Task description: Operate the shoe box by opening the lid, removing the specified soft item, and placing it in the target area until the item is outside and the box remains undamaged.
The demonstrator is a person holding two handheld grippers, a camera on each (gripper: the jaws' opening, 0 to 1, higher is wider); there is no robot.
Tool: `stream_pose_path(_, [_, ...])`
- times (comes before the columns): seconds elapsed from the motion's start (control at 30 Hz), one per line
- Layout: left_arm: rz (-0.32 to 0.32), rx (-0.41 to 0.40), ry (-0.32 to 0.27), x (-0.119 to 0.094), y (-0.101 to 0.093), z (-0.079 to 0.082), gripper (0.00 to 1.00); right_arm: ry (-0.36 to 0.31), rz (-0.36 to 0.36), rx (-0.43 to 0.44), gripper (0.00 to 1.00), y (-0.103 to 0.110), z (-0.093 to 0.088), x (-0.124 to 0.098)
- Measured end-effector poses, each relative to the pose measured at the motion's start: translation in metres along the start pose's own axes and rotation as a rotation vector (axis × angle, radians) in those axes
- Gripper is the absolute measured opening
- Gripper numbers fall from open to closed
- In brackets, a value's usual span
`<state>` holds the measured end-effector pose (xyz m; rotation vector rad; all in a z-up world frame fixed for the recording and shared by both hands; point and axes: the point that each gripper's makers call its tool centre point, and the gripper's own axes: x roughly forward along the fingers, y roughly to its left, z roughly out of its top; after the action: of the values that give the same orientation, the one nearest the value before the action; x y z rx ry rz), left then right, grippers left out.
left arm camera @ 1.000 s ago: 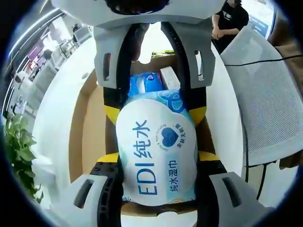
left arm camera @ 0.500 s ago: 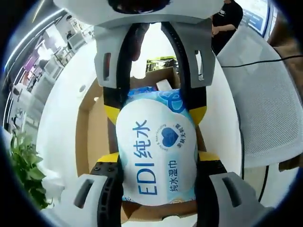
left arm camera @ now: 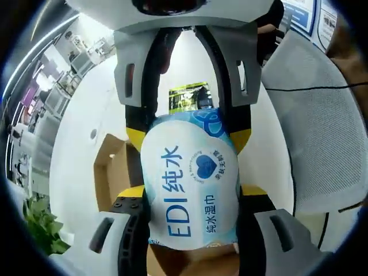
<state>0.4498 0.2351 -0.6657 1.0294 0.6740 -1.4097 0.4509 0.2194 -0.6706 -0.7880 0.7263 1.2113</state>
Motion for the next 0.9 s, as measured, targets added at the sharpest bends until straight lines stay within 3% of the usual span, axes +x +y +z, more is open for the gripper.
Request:
stream_pose_path(0.67, [-0.039, 0.104, -0.02, 0.032, -0.002, 0.082, 0.6, 0.019, -0.067, 0.081, 0.55, 0.0, -0.068, -0.051])
stream_pose_path(0.9, [-0.053, 0.128, -0.029, 0.042, -0.003, 0.103, 0.6, 0.027, -0.081, 0.104, 0.55, 0.0, -0.089, -0.063])
